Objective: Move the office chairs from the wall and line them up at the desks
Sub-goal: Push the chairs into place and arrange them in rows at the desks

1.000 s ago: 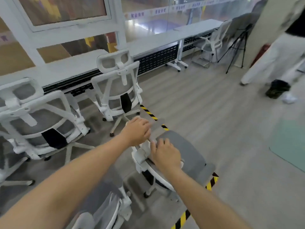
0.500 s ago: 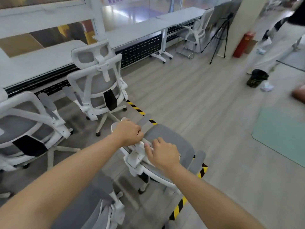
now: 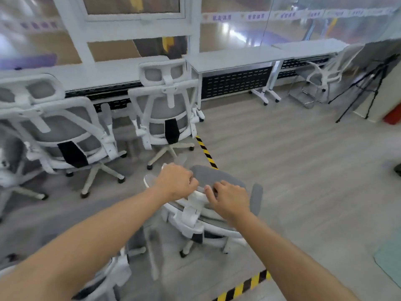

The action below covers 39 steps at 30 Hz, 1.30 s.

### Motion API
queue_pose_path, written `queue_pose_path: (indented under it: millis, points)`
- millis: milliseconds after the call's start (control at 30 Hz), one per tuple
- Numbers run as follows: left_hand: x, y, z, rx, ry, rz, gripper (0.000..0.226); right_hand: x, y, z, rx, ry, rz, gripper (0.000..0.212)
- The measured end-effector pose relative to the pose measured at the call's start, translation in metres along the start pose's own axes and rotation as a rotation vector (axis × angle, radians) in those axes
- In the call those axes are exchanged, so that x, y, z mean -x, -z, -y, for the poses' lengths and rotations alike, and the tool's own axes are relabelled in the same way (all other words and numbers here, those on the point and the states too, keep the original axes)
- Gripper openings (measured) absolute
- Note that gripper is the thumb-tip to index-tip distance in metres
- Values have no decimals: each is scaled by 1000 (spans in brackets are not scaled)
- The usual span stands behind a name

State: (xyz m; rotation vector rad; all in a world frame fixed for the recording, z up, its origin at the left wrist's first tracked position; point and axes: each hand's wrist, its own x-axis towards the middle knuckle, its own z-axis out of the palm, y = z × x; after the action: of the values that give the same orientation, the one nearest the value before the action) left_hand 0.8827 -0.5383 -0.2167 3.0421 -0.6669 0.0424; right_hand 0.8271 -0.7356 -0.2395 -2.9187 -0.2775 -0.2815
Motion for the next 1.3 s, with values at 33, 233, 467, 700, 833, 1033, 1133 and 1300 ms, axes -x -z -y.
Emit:
queue_pose_path:
  millis: [33, 233, 467, 700, 833, 1033, 1133, 1300]
  points:
    - [1, 2, -14, -21, 37, -21, 41, -1, 4, -14, 2, 26, 17, 58]
    - [8, 0, -67, 54, 155, -61, 45, -7, 18, -78, 9, 131, 60, 58]
    - [3, -4, -93, 87, 185, -92, 43, -14, 34, -112, 104, 140, 174, 51]
    - [6, -12, -104, 108, 330, -104, 49, -35, 23, -124, 49, 230, 213, 59]
    - [2, -10, -119, 98, 410, -114, 50, -45, 26, -135, 36, 309, 221, 53]
    - [1, -14, -153, 81, 530, -149, 37, -45, 30, -159, 3, 358, 267, 50]
    - [8, -16, -169, 65, 564, -149, 35, -40, 34, -166, 10, 414, 282, 49]
    - [27, -18, -185, 26, 557, -208, 37, -25, 45, -166, -18, 459, 309, 48]
